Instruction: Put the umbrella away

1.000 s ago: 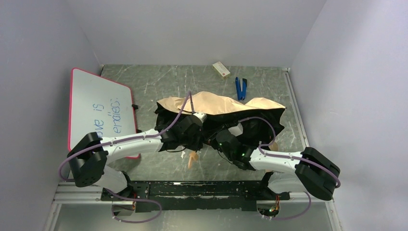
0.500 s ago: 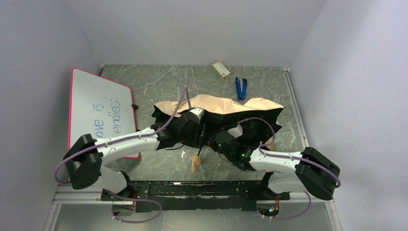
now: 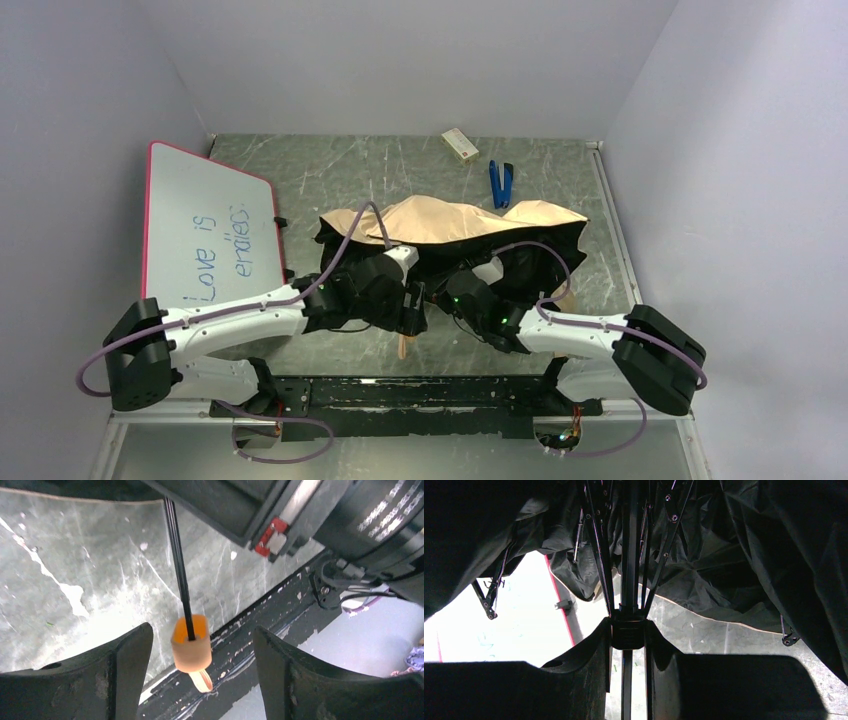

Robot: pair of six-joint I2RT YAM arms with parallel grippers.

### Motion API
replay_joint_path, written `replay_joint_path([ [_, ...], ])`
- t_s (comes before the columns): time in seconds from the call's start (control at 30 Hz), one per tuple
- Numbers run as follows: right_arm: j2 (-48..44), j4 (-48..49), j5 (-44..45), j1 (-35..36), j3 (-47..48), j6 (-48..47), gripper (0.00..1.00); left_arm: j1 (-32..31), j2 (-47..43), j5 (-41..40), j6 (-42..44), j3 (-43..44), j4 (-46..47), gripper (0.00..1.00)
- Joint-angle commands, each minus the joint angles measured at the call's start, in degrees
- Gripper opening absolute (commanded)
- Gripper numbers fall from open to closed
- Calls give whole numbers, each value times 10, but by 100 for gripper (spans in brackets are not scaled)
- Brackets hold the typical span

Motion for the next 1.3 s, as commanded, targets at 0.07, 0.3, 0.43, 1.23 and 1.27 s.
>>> replay_joint_path([
  [0.07,4,10,7,-3,14,-8,0,-30,-3,-1,-33,-14,-40,72],
  [0.3,1,12,6,-3,8,-7,0,-38,24,-5,-28,-10,-36,49],
  [0.43,-1,10,6,-3,7,-9,0,-38,38,-17,-23,-3,-35,29],
  [1.23,31,31,-43,32,-15,27,0,6,84,-110,-3,37,57,5],
  [1.27,33,36,-46,33,-16,26,0,8,80,-96,4,29,80,5],
])
